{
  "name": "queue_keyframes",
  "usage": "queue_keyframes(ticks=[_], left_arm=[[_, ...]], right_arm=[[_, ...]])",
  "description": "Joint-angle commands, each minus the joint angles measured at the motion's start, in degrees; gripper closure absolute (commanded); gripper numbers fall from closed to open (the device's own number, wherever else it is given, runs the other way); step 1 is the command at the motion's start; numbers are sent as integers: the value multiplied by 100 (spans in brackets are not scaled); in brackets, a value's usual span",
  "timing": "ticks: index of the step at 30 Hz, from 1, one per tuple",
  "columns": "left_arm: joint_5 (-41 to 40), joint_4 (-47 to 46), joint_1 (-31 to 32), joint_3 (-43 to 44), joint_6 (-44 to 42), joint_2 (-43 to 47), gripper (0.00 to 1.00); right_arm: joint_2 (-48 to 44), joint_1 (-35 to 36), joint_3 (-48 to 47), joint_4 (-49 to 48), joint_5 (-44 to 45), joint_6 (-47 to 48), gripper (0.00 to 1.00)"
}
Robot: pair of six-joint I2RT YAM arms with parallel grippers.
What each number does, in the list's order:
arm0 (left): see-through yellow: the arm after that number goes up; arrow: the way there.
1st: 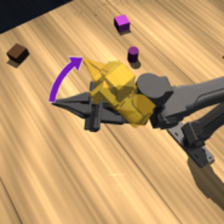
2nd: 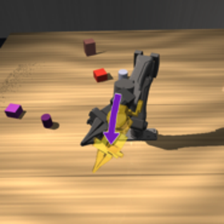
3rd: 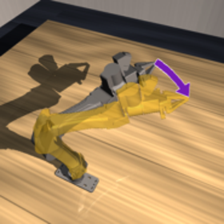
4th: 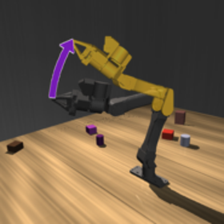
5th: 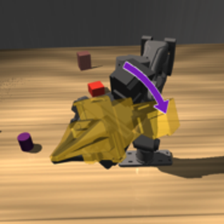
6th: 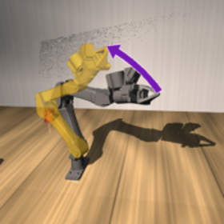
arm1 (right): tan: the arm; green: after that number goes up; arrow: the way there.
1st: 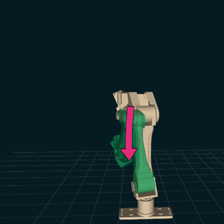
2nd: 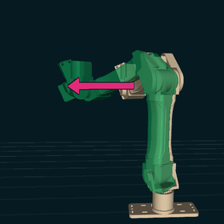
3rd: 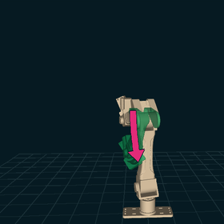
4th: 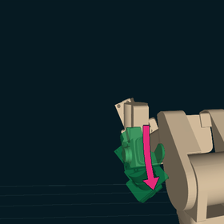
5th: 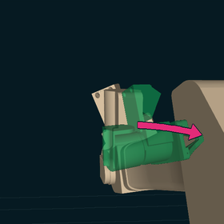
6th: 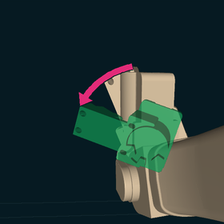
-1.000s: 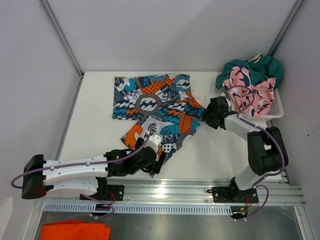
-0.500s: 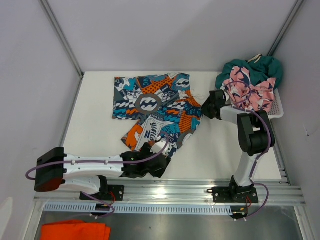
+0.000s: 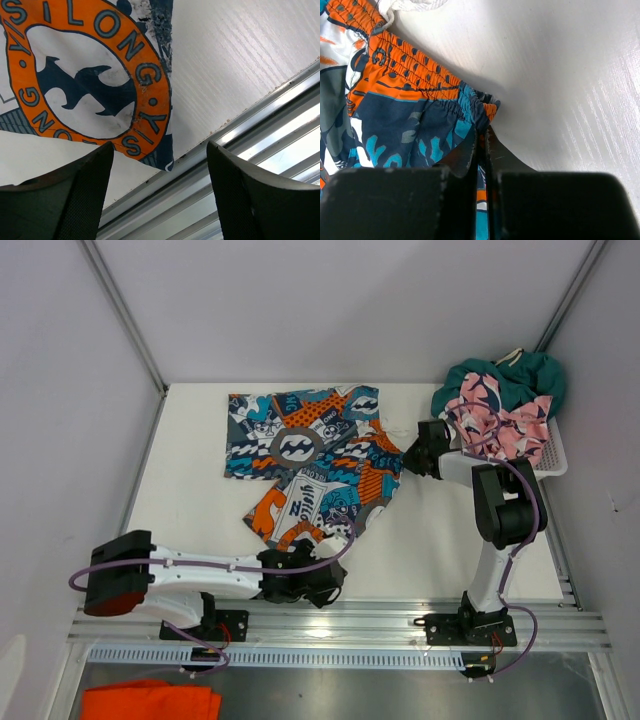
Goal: Fold and stack the shorts
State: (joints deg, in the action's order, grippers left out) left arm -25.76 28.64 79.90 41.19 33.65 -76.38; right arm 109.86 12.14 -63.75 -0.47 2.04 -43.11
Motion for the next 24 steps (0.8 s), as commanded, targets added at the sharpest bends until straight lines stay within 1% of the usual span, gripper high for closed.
queue_keyframes(ticks=[1, 4, 7, 12, 13, 14, 15, 16, 18, 21, 22, 23, 24], left_arm=[[124, 123, 78, 363, 72, -183, 23], [106, 264, 122, 556, 80, -351, 26], [106, 510, 131, 627, 177, -562, 34], [255, 625, 131, 627, 256, -895, 49], [273, 677, 131, 645, 274, -966, 56], [282, 721, 131, 671, 291, -1036, 60], [264, 739, 123, 688, 309, -1106, 66], [273, 757, 123, 697, 309, -1125, 81], [352, 757, 87, 706, 300, -1012, 100], [667, 616, 79, 680, 55, -704, 100], [1034, 512, 79, 706, -16, -364, 100], [1264, 415, 44, 671, -129, -151, 100], [1719, 188, 0, 628, -165, 86, 100]], right_arm=[[-88, -10, -252, 12, 24, 145, 100], [-114, -10, -340, 258, 94, 241, 100], [-202, -19, -401, 442, 156, 329, 100], [-658, -36, -340, 758, 278, 479, 100], [-729, -36, -358, 829, 305, 514, 100], [-808, -36, -358, 881, 314, 567, 100], [-930, -36, -375, 1004, 323, 602, 100], [-993, -36, -410, 1083, 323, 646, 100], [-1176, -36, -411, 1294, 340, 769, 100], [-1388, -36, -472, 1733, 419, 1031, 100], [-1502, -45, -524, 1891, 481, 1111, 100], [-1546, -54, -699, 2258, 481, 1225, 100], [-1573, -71, -831, 2445, 490, 1453, 100]])
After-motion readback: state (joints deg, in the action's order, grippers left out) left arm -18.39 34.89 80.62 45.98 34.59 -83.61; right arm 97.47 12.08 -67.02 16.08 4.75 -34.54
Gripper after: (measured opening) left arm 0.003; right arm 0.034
